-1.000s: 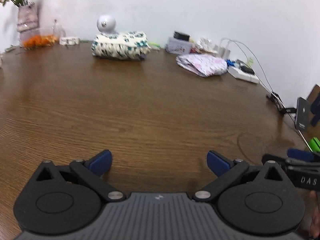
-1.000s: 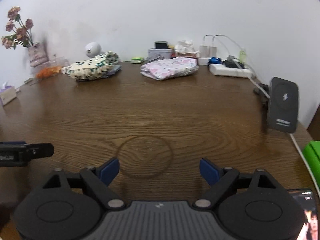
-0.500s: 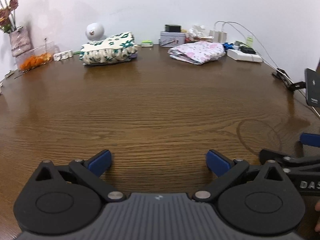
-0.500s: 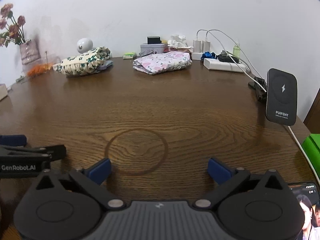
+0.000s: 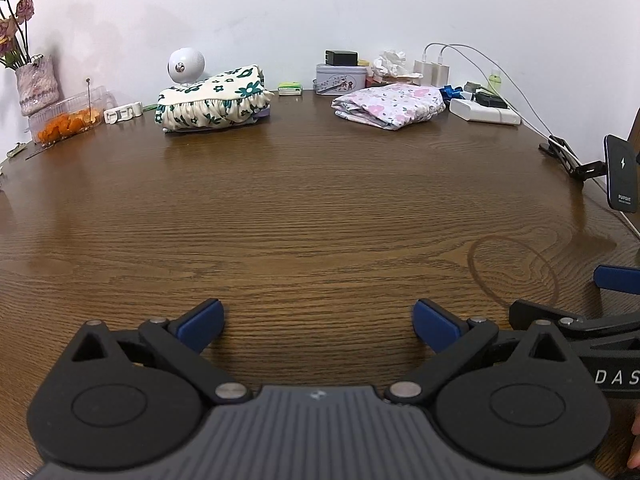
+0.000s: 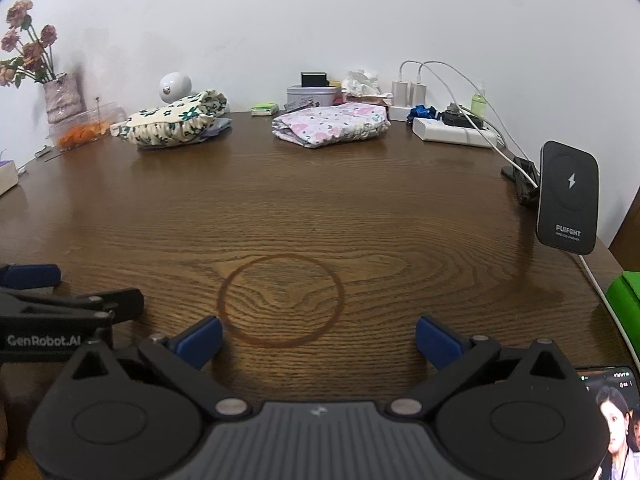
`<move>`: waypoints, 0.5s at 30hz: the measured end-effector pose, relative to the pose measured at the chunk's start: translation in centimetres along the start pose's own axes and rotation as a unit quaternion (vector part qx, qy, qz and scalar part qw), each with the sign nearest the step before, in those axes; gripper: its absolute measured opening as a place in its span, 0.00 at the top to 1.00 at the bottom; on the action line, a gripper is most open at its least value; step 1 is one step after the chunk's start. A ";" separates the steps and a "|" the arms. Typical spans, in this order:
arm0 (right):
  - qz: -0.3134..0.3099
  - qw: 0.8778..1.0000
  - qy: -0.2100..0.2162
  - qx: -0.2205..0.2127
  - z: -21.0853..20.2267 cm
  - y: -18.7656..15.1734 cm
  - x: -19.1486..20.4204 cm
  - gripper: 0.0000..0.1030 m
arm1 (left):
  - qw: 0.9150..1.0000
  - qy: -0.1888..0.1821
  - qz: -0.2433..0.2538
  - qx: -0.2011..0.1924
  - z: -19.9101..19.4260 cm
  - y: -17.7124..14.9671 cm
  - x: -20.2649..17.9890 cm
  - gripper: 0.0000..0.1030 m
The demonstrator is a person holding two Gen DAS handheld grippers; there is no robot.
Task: Fold clothes
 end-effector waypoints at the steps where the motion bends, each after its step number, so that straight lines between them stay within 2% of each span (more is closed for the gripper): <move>1: 0.000 1.000 0.000 0.000 0.0 0.0 0.0 0.00 | 1.000 0.000 0.000 0.000 0.0 0.0 0.0 0.00; 15: 0.005 1.000 -0.004 0.000 0.1 0.1 -0.2 0.00 | 1.000 -0.001 0.000 0.000 0.0 0.0 0.0 0.00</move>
Point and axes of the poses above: each gripper's, at about its wrist camera, not at the fingertips, and z roughly the way its jaws point, x to its left, y to its top, the point moved 8 cm from there along z, roughly the way its jaws point, and after that the axes turned 3 degrees about -y, right-handed, at the moved point
